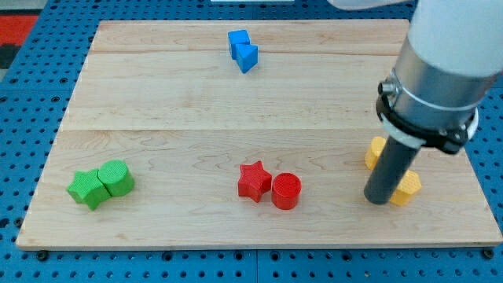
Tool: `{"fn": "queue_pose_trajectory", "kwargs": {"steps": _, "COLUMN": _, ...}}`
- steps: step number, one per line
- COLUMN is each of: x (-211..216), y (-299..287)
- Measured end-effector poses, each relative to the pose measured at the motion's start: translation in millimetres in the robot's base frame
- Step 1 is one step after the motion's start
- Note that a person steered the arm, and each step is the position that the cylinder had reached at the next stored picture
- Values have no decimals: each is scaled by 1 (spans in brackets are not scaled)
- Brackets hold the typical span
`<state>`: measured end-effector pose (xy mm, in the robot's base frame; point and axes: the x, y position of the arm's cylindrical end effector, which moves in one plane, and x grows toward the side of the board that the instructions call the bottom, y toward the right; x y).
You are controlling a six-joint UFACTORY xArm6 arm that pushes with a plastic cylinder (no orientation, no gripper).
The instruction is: Move the blue blocks to the top left of the board
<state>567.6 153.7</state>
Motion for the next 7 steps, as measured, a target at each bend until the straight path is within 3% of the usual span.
{"fn": "queue_pose_trajectory", "kwargs": {"steps": 1, "x": 38, "y": 61}}
{"fn": "queue_pose_trajectory", "kwargs": {"steps": 2, "x": -9, "y": 105}}
{"fn": "queue_pose_trajectory", "kwargs": {"steps": 3, "x": -82, "y": 103}}
{"fn": "queue_pose_trajectory", "kwargs": {"steps": 4, "x": -118, "y": 40}}
{"fn": "queue_pose_trajectory", "kwargs": {"steps": 5, "x": -88, "y": 24}}
{"fn": "queue_pose_trajectory", "kwargs": {"steps": 6, "x": -92, "y": 31}}
{"fn": "queue_pose_trajectory", "kwargs": {"steps": 7, "x": -142, "y": -62}}
